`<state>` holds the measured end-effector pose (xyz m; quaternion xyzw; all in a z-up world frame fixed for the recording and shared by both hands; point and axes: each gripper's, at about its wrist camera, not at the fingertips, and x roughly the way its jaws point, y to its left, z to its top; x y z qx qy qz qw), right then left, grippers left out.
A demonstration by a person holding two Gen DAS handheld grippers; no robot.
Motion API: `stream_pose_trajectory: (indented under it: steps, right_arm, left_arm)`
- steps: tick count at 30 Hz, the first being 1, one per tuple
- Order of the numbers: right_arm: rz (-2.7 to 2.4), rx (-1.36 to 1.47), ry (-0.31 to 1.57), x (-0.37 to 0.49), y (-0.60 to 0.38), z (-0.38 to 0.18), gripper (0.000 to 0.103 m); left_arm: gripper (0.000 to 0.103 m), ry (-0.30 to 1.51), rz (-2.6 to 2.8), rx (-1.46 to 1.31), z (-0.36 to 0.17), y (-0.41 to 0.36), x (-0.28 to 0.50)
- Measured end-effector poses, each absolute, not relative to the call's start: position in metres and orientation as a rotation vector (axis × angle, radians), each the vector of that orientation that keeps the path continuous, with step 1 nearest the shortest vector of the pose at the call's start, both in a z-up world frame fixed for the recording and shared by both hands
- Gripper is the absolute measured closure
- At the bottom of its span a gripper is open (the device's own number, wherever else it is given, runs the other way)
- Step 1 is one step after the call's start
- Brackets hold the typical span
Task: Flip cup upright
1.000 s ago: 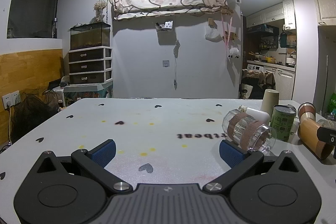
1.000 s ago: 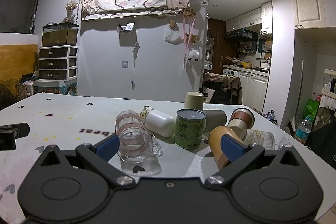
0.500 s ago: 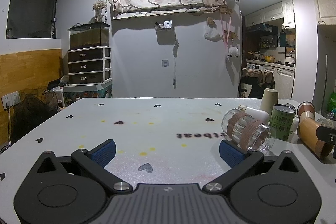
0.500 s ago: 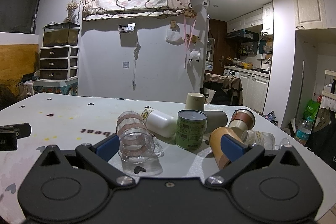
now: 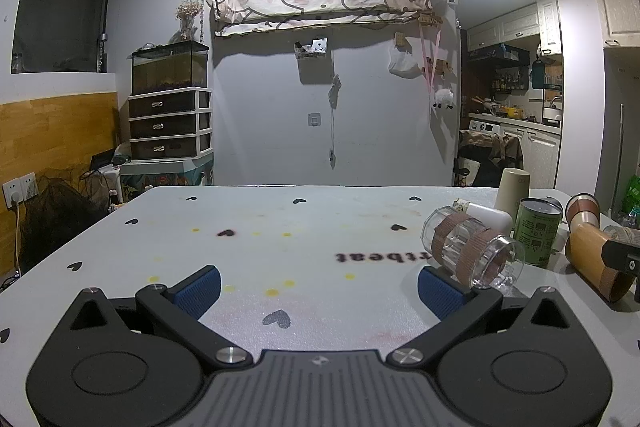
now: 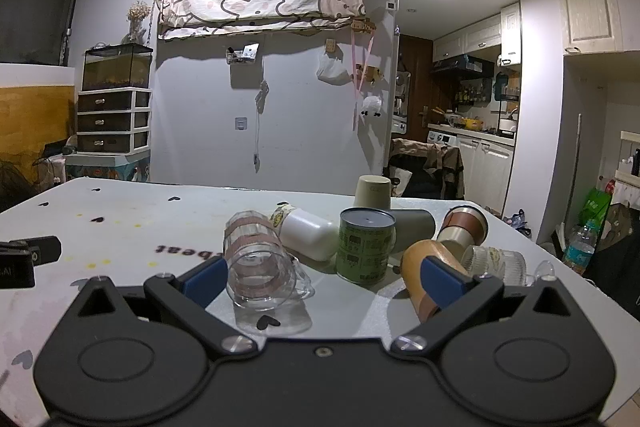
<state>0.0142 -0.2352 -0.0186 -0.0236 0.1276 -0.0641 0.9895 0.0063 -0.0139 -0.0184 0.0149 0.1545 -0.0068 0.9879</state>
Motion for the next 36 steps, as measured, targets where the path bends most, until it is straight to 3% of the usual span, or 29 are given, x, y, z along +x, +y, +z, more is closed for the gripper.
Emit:
stream_pose_trajectory:
  steps: [13,25,30,36]
  right_arm:
    - [-0.159,-0.015,0.263,0.016,-0.238,-0.018,0.0]
    - [-0.223,-0.008,0.254,0.062,-0.306,-0.015,0.0]
    - [-0.266,0.04,0.271,0.09,-0.35,-0.015,0.012]
    - [-0.261,0.017,0.34,0.106,-0.368,-0.038,0.013]
  left_arm:
    - [0.0,0.314,-0.024,0.033,-0.024,-0.024,0.009]
    - [0.0,0.318,-0.041,0.025,-0.024,-0.019,0.004]
    - [0.0,0.325,-0.039,0.02,-0.024,-0.017,0.004]
    - [0.0,0.329,-0.042,0.018,-0.025,-0.015,0.004]
